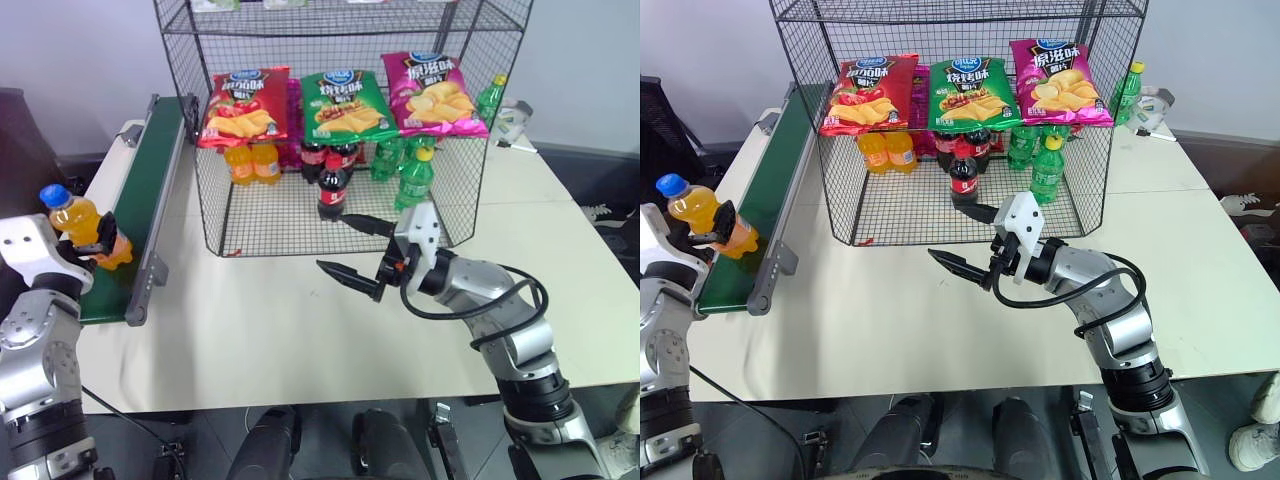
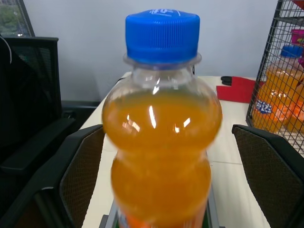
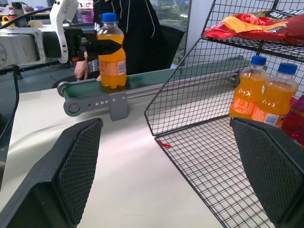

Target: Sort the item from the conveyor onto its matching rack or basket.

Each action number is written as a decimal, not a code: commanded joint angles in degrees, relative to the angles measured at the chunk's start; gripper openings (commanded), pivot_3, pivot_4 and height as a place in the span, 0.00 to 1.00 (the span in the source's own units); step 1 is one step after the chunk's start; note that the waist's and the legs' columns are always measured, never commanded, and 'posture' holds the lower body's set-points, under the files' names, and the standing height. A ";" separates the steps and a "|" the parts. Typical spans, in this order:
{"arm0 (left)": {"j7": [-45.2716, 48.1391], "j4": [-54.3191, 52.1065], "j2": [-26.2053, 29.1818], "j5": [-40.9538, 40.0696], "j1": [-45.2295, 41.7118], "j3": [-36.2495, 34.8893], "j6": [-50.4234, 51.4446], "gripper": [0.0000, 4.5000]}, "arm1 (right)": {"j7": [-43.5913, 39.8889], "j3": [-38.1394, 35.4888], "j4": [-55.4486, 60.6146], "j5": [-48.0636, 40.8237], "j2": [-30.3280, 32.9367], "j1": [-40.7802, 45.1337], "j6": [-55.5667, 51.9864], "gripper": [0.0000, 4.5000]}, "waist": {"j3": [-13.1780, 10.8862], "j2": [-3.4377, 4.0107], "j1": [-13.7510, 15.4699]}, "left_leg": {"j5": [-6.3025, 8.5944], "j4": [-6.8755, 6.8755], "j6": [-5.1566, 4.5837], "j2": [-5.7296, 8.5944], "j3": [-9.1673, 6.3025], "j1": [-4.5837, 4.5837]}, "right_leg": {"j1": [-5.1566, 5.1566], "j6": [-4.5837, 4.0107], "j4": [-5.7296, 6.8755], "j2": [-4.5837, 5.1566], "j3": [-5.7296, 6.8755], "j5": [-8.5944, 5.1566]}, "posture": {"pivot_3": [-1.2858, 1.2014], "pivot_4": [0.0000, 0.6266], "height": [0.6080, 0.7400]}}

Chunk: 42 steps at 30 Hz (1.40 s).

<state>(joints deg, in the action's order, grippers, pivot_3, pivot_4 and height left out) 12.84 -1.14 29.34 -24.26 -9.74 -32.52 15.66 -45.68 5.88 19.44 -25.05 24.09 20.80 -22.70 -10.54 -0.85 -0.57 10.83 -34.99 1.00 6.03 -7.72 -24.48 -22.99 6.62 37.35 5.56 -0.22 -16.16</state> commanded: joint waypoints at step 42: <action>-3.88 39.86 -18.37 16.50 -32.90 27.52 -28.70 0.55 | 3.54 -9.03 3.13 -0.26 7.56 -1.32 1.01 1.00 | -0.07 -0.11 1.11 | -0.02 -0.11 -0.01 0.08 0.05 -0.06 | 0.23 0.04 0.01 -0.01 0.07 0.02 | 0.52 0.24 1.00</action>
<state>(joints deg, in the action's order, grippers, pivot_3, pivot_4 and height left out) 9.69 38.41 10.56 -8.58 -40.06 -3.32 -7.34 -42.60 -1.90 20.11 -24.91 31.50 19.42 -22.19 -10.61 -0.96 0.54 10.81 -35.09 0.99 6.11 -7.67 -24.55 -22.77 6.66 37.36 5.55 -0.15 -16.14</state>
